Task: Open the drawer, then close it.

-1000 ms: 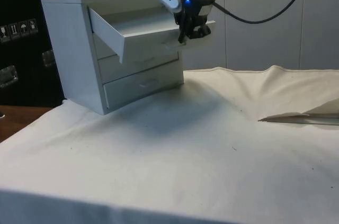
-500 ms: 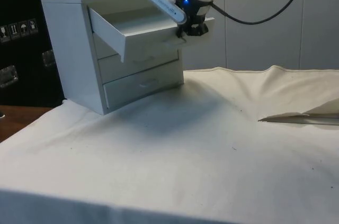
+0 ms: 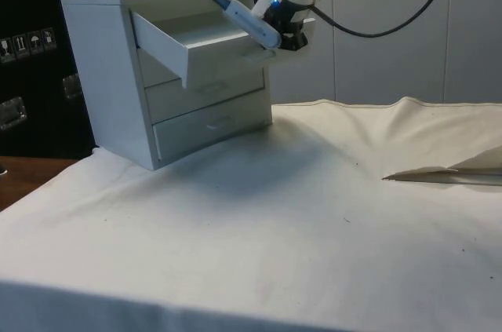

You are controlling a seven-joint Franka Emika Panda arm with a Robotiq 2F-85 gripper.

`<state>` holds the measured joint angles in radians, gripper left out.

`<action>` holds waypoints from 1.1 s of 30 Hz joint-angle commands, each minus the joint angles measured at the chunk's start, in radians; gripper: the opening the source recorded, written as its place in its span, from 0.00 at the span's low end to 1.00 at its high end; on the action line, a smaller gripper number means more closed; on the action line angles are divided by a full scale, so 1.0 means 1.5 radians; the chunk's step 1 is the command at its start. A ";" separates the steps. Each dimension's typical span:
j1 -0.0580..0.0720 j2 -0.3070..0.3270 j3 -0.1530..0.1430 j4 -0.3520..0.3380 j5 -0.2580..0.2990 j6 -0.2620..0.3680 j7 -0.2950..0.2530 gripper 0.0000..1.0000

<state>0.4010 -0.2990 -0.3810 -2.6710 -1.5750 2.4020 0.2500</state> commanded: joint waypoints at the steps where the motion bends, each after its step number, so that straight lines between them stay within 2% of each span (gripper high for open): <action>1: 0.000 0.003 0.005 0.009 -0.019 -0.011 0.015 0.00; 5: 0.001 0.005 0.010 0.009 -0.031 -0.027 0.030 0.00; 6: 0.002 0.001 0.008 0.000 -0.016 -0.021 0.020 0.00; 7: 0.001 0.007 0.013 0.009 -0.038 -0.035 0.039 0.00; 8: 0.002 0.009 0.014 0.010 -0.042 -0.039 0.043 0.00; 15: 0.004 0.021 0.024 0.019 -0.061 -0.066 0.072 0.00; 16: 0.004 0.016 0.023 0.010 -0.048 -0.063 0.065 0.00; 18: 0.004 0.028 0.028 0.023 -0.067 -0.077 0.083 0.00; 25: 0.005 0.046 0.037 0.037 -0.084 -0.106 0.108 0.00; 26: 0.005 0.036 0.036 0.027 -0.066 -0.100 0.094 0.00; 27: 0.004 0.049 0.037 0.041 -0.088 -0.109 0.111 0.00; 33: 0.004 0.069 0.037 0.059 -0.105 -0.127 0.127 0.00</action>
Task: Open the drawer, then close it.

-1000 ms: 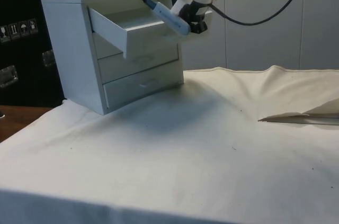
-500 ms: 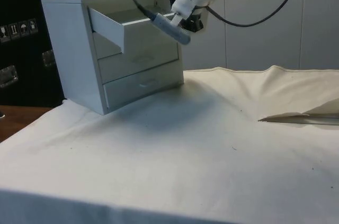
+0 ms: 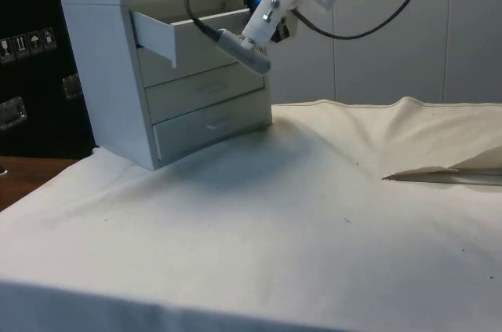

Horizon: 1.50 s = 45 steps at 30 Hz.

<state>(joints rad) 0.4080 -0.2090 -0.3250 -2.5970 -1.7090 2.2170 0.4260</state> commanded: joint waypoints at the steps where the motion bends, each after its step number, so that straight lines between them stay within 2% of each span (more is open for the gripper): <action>1: 0.000 0.004 0.000 0.003 -0.004 -0.002 0.003 0.00; 2: -0.001 0.013 0.000 0.013 -0.019 -0.007 0.013 0.00; 10: -0.001 0.037 0.000 0.036 -0.041 -0.032 0.036 0.00; 11: 0.000 0.033 0.000 0.031 -0.031 -0.030 0.031 0.00; 12: -0.001 0.041 0.000 0.039 -0.044 -0.035 0.039 0.00; 17: 0.001 0.058 0.001 0.055 -0.056 -0.053 0.053 0.00; 19: 0.001 0.057 0.001 0.053 -0.047 -0.055 0.049 0.00; 22: 0.001 0.074 0.003 0.067 -0.066 -0.069 0.067 0.00; 25: 0.001 0.088 0.002 0.077 -0.072 -0.073 0.077 0.00; 26: 0.001 0.079 0.003 0.069 -0.063 -0.073 0.071 0.00; 27: 0.000 0.092 0.002 0.081 -0.074 -0.075 0.080 0.00; 32: -0.002 0.111 -0.003 0.100 -0.079 -0.077 0.089 0.00; 35: -0.003 0.118 -0.005 0.108 -0.079 -0.077 0.093 0.00; 36: -0.001 0.115 -0.003 0.104 -0.069 -0.079 0.088 0.00; 37: -0.003 0.120 -0.005 0.111 -0.079 -0.077 0.093 0.00; 43: -0.004 0.142 -0.011 0.133 -0.079 -0.075 0.104 0.00; 44: -0.003 0.133 -0.009 0.125 -0.070 -0.080 0.097 0.00; 45: -0.004 0.142 -0.011 0.133 -0.079 -0.075 0.104 0.00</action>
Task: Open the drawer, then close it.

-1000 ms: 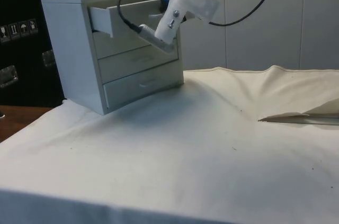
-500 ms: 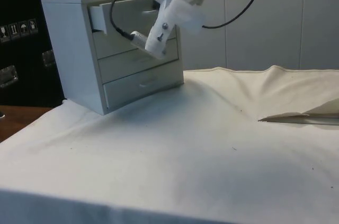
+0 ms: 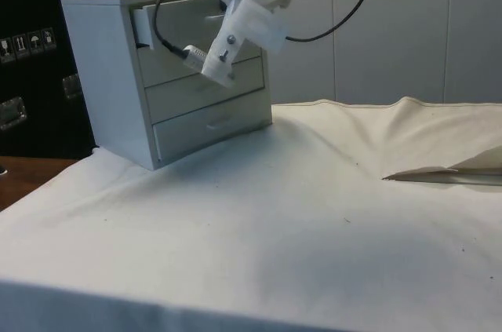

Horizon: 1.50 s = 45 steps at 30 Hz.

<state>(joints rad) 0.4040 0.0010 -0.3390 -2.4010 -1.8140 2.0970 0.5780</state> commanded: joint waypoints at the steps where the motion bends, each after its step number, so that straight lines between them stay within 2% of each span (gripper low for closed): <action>1: -0.002 0.008 -0.002 0.008 -0.009 0.004 0.008 0.00; 5: -0.003 0.021 -0.003 0.019 -0.009 0.003 0.017 0.00; 6: -0.002 0.018 -0.002 0.016 0.000 -0.002 0.015 0.00; 7: -0.004 0.026 -0.004 0.024 -0.009 0.003 0.022 0.00; 15: -0.006 0.051 -0.011 0.051 -0.009 0.005 0.036 0.00; 16: -0.003 0.049 -0.009 0.047 0.000 -0.002 0.033 0.00; 17: -0.007 0.058 -0.013 0.058 -0.009 0.006 0.039 0.00; 19: -0.007 0.065 -0.014 0.065 -0.009 0.006 0.043 0.00; 24: -0.007 0.084 -0.020 0.085 -0.008 0.006 0.054 0.00; 25: -0.005 0.081 -0.018 0.080 0.000 -0.002 0.051 0.00; 27: -0.007 0.089 -0.021 0.091 -0.007 0.005 0.057 0.00; 33: -0.003 0.084 -0.019 0.084 -0.004 -0.005 0.067 0.00; 34: -0.004 0.089 -0.019 0.089 0.000 -0.002 0.065 0.00; 38: 0.001 0.067 -0.013 0.067 -0.003 -0.019 0.074 0.00; 42: 0.004 0.049 -0.006 0.049 -0.002 -0.033 0.081 0.00; 43: 0.002 0.052 -0.006 0.052 0.000 -0.031 0.080 0.00; 45: 0.005 0.039 -0.002 0.039 -0.001 -0.040 0.084 0.00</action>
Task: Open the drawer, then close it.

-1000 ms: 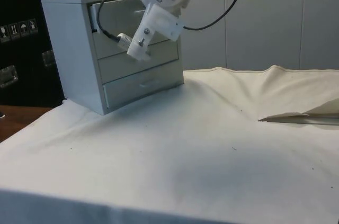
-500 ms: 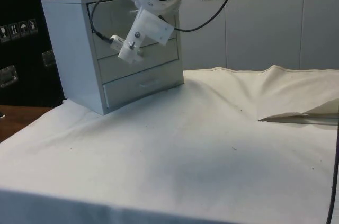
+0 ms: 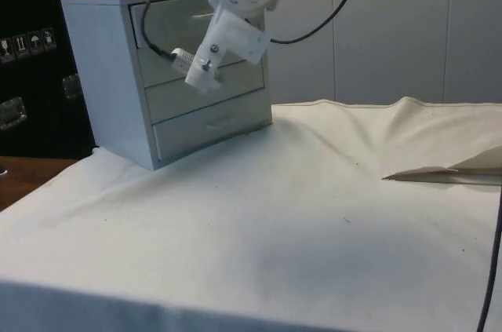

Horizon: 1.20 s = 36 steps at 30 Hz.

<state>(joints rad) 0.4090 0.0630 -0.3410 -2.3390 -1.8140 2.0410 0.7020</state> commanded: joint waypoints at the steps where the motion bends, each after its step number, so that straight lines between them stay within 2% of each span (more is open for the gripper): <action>1: 0.003 -0.007 0.002 -0.007 -0.001 -0.007 0.003 0.00; 7: 0.004 -0.040 0.019 -0.037 0.000 -0.031 0.015 0.00; 8: 0.002 -0.033 0.017 -0.031 0.000 -0.026 0.013 0.00; 10: 0.005 -0.052 0.026 -0.049 0.001 -0.041 0.021 0.00; 16: 0.007 -0.073 0.044 -0.073 0.003 -0.062 0.038 0.00; 17: 0.003 -0.068 0.041 -0.068 0.001 -0.055 0.037 0.00; 18: 0.007 -0.076 0.047 -0.077 0.004 -0.066 0.042 0.00; 25: 0.009 -0.101 0.076 -0.113 0.007 -0.099 0.074 0.00; 26: 0.006 -0.097 0.075 -0.109 0.003 -0.095 0.075 0.00; 27: 0.009 -0.104 0.079 -0.117 0.008 -0.103 0.078 0.00; 31: 0.011 -0.115 0.094 -0.133 0.011 -0.119 0.092 0.00; 35: 0.012 -0.128 0.114 -0.151 0.018 -0.138 0.108 0.00; 36: 0.009 -0.123 0.110 -0.145 0.012 -0.131 0.107 0.00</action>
<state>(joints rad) 0.4220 -0.1210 -0.1760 -2.5570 -1.7960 1.8450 0.8630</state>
